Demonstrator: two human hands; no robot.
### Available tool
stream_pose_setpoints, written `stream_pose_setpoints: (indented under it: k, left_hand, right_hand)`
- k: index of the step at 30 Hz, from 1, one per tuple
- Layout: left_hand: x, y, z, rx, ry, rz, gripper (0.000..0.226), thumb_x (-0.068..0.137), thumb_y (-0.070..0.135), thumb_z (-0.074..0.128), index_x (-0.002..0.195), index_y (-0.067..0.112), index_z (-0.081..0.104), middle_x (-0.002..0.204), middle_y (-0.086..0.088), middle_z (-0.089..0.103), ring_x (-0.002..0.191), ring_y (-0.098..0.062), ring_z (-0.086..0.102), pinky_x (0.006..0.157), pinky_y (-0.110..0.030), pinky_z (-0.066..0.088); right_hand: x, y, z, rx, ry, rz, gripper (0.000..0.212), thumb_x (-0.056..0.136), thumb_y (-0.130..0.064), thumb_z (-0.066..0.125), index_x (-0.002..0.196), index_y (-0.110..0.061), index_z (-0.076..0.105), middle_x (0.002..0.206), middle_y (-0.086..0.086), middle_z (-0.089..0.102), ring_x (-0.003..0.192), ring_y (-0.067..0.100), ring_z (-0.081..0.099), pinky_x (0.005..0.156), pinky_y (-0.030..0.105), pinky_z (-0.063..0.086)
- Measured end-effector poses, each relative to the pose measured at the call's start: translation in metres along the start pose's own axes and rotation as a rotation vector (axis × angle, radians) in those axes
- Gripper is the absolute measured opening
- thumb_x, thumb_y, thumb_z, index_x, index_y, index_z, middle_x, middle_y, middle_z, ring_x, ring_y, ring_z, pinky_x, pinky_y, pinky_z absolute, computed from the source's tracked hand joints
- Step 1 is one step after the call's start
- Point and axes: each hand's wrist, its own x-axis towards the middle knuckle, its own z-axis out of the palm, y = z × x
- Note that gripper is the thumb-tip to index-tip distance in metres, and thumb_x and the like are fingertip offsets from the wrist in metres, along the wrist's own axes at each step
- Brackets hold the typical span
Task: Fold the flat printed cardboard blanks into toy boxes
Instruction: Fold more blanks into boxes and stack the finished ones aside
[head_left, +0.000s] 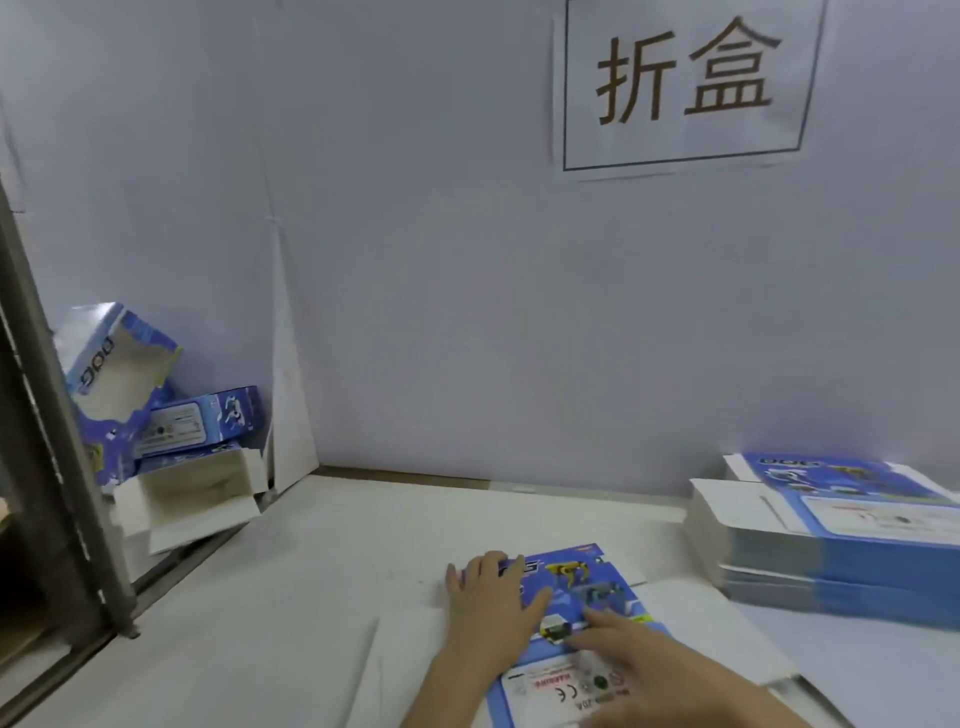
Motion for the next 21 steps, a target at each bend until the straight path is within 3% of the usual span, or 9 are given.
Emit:
stream_pose_setpoints:
  k: [2, 4, 7, 11, 13, 15, 17, 19, 21]
  left_hand:
    - [-0.002, 0.002, -0.001, 0.004, 0.004, -0.013, 0.060, 0.096, 0.061, 0.030, 0.147, 0.030, 0.031, 0.149, 0.005, 0.030, 0.140, -0.017, 0.023, 0.117, -0.050, 0.002]
    - [0.001, 0.001, -0.009, 0.026, -0.006, -0.016, 0.060, 0.095, 0.061, 0.033, 0.146, 0.030, 0.032, 0.146, 0.004, 0.032, 0.138, -0.018, 0.026, 0.117, -0.048, 0.004]
    - [0.005, -0.001, -0.022, 0.070, -0.010, 0.034, 0.055, 0.096, 0.055, 0.041, 0.142, 0.026, 0.036, 0.140, 0.000, 0.039, 0.129, -0.021, 0.037, 0.112, -0.037, 0.023]
    - [0.001, -0.002, -0.039, -0.066, -0.091, 0.020, 0.058, 0.085, 0.053, 0.061, 0.131, 0.022, 0.045, 0.127, -0.001, 0.044, 0.117, -0.018, 0.043, 0.091, -0.025, 0.038]
    - [-0.005, -0.009, -0.052, -0.304, -0.214, -0.023, 0.045, 0.078, 0.049, 0.072, 0.110, 0.019, 0.061, 0.104, 0.004, 0.058, 0.096, -0.011, 0.058, 0.073, -0.016, 0.042]
    - [-0.010, -0.019, -0.067, -0.510, -0.289, 0.006, 0.025, 0.083, 0.040, 0.071, 0.075, 0.018, 0.064, 0.066, 0.012, 0.062, 0.062, -0.005, 0.060, 0.055, -0.015, 0.039]
    - [-0.016, -0.027, -0.088, -0.644, -0.209, 0.029, 0.031, 0.091, 0.032, 0.064, 0.070, 0.011, 0.061, 0.061, 0.002, 0.061, 0.057, -0.009, 0.055, 0.056, -0.020, 0.038]
    - [-0.021, -0.034, -0.108, -0.866, -0.083, 0.034, 0.026, 0.093, 0.026, 0.060, 0.084, 0.003, 0.065, 0.074, -0.010, 0.071, 0.061, -0.015, 0.064, 0.057, -0.020, 0.046]
    - [-0.027, -0.039, -0.126, -1.125, 0.038, 0.025, 0.019, 0.092, 0.025, 0.059, 0.091, 0.009, 0.068, 0.078, -0.013, 0.074, 0.058, -0.020, 0.070, 0.048, -0.021, 0.050]
  right_hand:
    - [0.000, -0.006, -0.007, -0.015, -0.052, 0.083, 0.067, 0.091, -0.032, 0.064, 0.149, -0.028, 0.030, 0.161, -0.001, 0.013, 0.148, 0.018, 0.012, 0.118, 0.026, 0.009]
    - [0.001, -0.009, -0.009, -0.004, -0.001, 0.058, 0.059, 0.092, -0.030, 0.062, 0.146, -0.028, 0.037, 0.160, -0.003, 0.017, 0.147, 0.016, 0.015, 0.117, 0.024, 0.011]
    - [0.000, -0.017, -0.016, 0.062, 0.009, 0.181, 0.045, 0.094, -0.032, 0.059, 0.137, -0.035, 0.049, 0.157, -0.015, 0.021, 0.145, 0.006, 0.018, 0.115, 0.019, 0.012]
    - [-0.003, -0.028, -0.020, 0.057, 0.077, 0.216, 0.040, 0.096, -0.027, 0.053, 0.136, -0.029, 0.051, 0.148, -0.015, 0.039, 0.134, 0.001, 0.034, 0.085, -0.005, 0.016]
    - [-0.005, -0.029, -0.022, 0.036, 0.108, 0.240, 0.038, 0.092, -0.028, 0.055, 0.130, -0.034, 0.057, 0.138, -0.016, 0.048, 0.117, -0.002, 0.047, 0.079, -0.010, 0.023]
    - [-0.008, -0.027, -0.027, 0.071, 0.157, 0.260, 0.034, 0.084, -0.039, 0.063, 0.118, -0.044, 0.062, 0.122, -0.021, 0.057, 0.095, -0.009, 0.051, 0.074, -0.003, 0.034]
    - [-0.013, -0.021, -0.035, 0.132, 0.212, 0.249, 0.031, 0.084, -0.040, 0.066, 0.115, -0.043, 0.064, 0.118, -0.020, 0.059, 0.092, -0.006, 0.056, 0.077, 0.003, 0.040]
    - [-0.017, -0.018, -0.044, 0.187, 0.347, 0.222, 0.031, 0.088, -0.037, 0.065, 0.118, -0.045, 0.057, 0.127, -0.021, 0.053, 0.107, -0.003, 0.054, 0.089, 0.007, 0.038]
    - [-0.021, -0.015, -0.051, 0.169, 0.544, 0.211, 0.042, 0.091, -0.036, 0.061, 0.128, -0.046, 0.043, 0.138, -0.023, 0.039, 0.126, -0.003, 0.040, 0.104, 0.015, 0.031]
